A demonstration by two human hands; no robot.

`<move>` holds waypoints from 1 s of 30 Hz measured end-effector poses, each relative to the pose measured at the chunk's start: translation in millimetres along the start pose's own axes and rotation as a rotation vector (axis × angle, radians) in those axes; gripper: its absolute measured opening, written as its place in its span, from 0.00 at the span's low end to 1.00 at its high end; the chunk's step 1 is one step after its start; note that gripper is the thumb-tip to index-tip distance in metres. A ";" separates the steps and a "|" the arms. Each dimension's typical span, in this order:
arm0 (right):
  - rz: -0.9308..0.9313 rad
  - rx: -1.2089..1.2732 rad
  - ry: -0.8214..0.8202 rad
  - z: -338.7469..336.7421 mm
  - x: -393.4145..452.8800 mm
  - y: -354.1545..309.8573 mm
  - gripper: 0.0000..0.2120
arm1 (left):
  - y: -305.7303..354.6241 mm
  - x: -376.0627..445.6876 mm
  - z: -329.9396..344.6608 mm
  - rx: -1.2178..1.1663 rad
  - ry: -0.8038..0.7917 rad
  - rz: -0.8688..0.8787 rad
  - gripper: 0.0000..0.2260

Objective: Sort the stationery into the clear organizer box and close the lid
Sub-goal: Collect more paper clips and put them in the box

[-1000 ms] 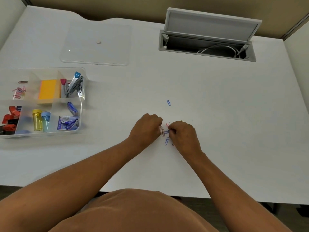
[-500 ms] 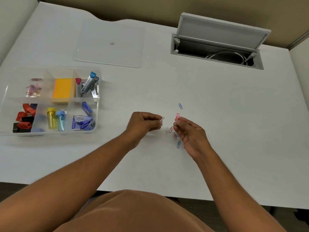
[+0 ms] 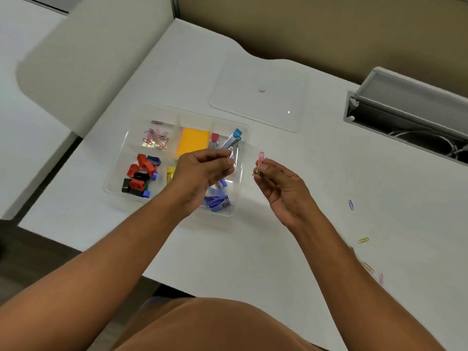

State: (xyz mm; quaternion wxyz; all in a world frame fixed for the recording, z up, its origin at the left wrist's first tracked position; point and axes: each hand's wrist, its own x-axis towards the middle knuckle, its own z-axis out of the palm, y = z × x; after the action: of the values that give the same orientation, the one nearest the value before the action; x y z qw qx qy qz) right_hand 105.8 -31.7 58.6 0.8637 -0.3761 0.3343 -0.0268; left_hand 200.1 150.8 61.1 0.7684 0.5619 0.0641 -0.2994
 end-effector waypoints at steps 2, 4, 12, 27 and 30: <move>0.009 -0.042 -0.041 36.9 17.3 8.4 0.06 | 20.7 7.9 -32.5 -0.075 0.048 0.033 0.08; 0.024 -0.077 -0.083 73.3 34.8 17.7 0.06 | 39.6 16.8 -63.8 -0.117 0.090 0.069 0.08; -0.073 -0.393 -0.139 186.1 97.7 51.6 0.09 | 84.6 62.3 -141.4 0.213 0.266 0.175 0.08; -0.565 -1.446 -0.145 226.4 134.5 77.2 0.10 | 92.0 80.0 -143.6 1.006 0.387 0.309 0.11; -0.586 -1.392 -0.125 220.3 125.7 72.0 0.07 | 87.0 73.3 -137.1 1.049 0.370 0.352 0.11</move>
State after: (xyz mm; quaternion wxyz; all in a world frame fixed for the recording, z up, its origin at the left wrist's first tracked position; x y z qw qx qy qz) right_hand 320.1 121.6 49.3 0.4016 -0.9089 0.1108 -0.0166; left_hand 338.6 262.5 51.6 0.4016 0.9125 -0.0539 -0.0557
